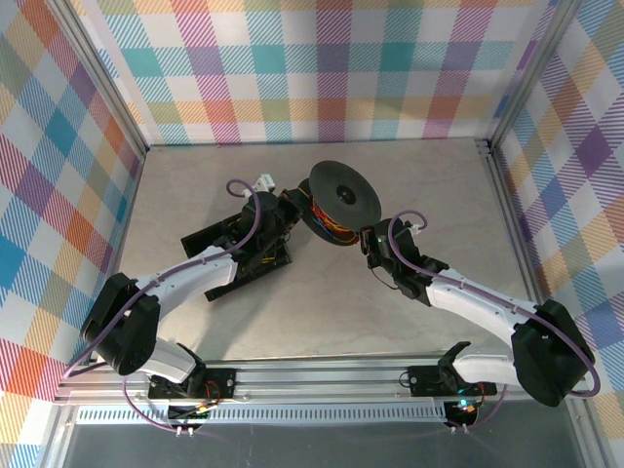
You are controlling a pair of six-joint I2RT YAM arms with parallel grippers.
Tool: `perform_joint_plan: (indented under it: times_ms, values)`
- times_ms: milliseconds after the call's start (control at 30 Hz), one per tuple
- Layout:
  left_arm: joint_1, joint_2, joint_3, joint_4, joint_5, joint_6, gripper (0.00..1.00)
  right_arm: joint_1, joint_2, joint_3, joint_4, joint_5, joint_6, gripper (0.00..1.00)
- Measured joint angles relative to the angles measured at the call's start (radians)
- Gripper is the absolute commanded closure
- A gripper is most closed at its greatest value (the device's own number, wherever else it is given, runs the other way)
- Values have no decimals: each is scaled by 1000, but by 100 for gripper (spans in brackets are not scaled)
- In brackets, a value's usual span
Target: Wrap the cables
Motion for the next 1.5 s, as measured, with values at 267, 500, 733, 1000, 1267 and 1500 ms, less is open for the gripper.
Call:
perform_joint_plan:
  times_ms: [267, 500, 733, 1000, 1267, 1500]
  values:
    - [-6, 6, -3, 0, -23, 1, 100, 0, 0, 0, -19, 0, 17, 64]
    - [-24, -9, -4, -6, -54, 42, 100, 19, -25, 2, -159, -31, -68, 59]
    - [-24, -33, 5, -31, -36, 46, 100, 31, -152, -80, -158, -49, -264, 25]
    - [-23, -30, 25, -53, -4, 72, 100, 54, -366, -146, -29, -183, -718, 3]
    - [-6, -5, 25, -123, 51, 103, 100, 54, -567, -146, -91, -273, -993, 1]
    - [12, -11, 69, -240, 82, 194, 100, 54, -695, -102, -357, -250, -1152, 1]
